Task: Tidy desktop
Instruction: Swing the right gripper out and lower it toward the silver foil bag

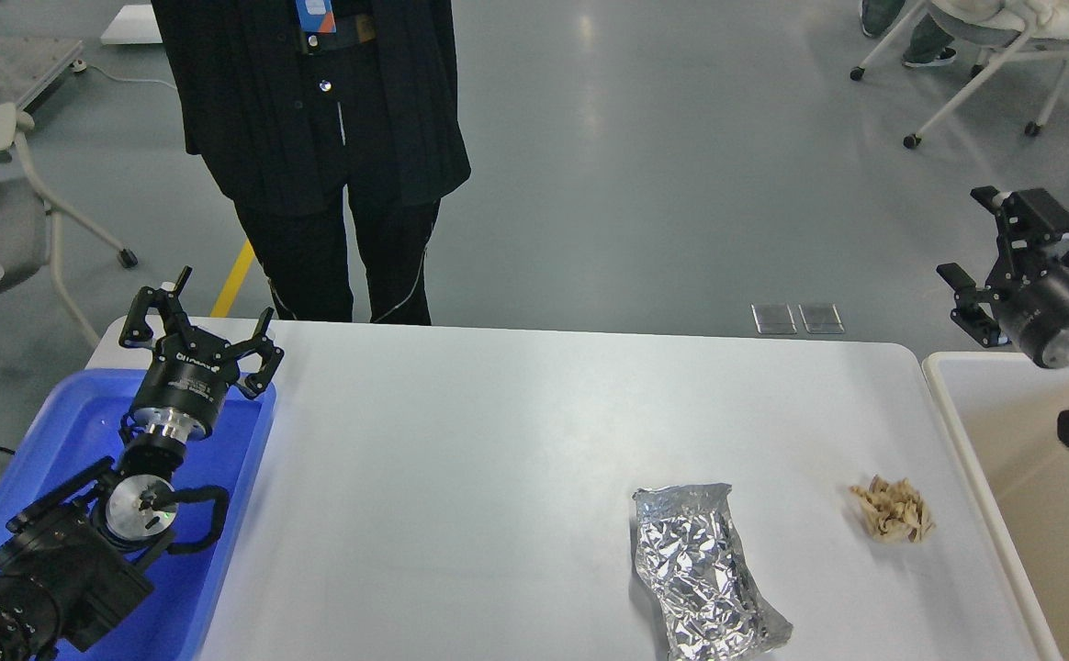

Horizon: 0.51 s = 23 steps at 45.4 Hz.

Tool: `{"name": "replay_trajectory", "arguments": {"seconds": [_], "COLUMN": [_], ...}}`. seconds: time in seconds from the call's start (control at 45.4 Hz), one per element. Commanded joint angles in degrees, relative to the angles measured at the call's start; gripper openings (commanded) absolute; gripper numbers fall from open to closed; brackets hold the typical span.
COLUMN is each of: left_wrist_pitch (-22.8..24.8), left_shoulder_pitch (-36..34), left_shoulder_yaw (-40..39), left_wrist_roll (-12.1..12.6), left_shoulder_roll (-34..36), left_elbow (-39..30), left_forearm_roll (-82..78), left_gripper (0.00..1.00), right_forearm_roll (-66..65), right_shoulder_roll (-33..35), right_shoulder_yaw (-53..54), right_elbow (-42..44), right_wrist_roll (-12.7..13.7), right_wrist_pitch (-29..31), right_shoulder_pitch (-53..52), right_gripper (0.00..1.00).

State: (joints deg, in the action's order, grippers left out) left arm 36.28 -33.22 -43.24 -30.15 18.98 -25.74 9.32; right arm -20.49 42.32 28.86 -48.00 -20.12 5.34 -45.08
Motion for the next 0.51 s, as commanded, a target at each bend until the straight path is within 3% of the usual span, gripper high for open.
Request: {"name": "replay_trajectory", "arguments": {"seconds": [0.0,0.264,0.484], "left_wrist_pitch": [-0.1,0.0,0.0], "left_shoulder_pitch": [0.0,0.0,0.0], "left_shoulder_yaw": [0.0,0.0,0.0], "left_wrist_roll": [0.0,0.0,0.0], "left_shoulder_roll": [0.0,0.0,0.0], "left_elbow": [0.0,0.0,0.0], "left_forearm_roll": [0.0,0.0,0.0], "left_gripper": [1.0,1.0,1.0], "right_forearm_roll": [-4.0,-21.5,-38.7], "right_shoulder_roll": [2.8,2.2,5.6], "right_shoulder_yaw": [-27.1,-40.4,-41.0], "right_elbow": [-0.3,-2.4,-14.7], "right_wrist_roll": [0.0,-0.2,-0.1], "right_wrist_pitch": [-1.5,-0.9,-0.8], "right_shoulder_pitch": [-17.2,-26.8,-27.5], "right_gripper": [1.0,1.0,1.0]}}
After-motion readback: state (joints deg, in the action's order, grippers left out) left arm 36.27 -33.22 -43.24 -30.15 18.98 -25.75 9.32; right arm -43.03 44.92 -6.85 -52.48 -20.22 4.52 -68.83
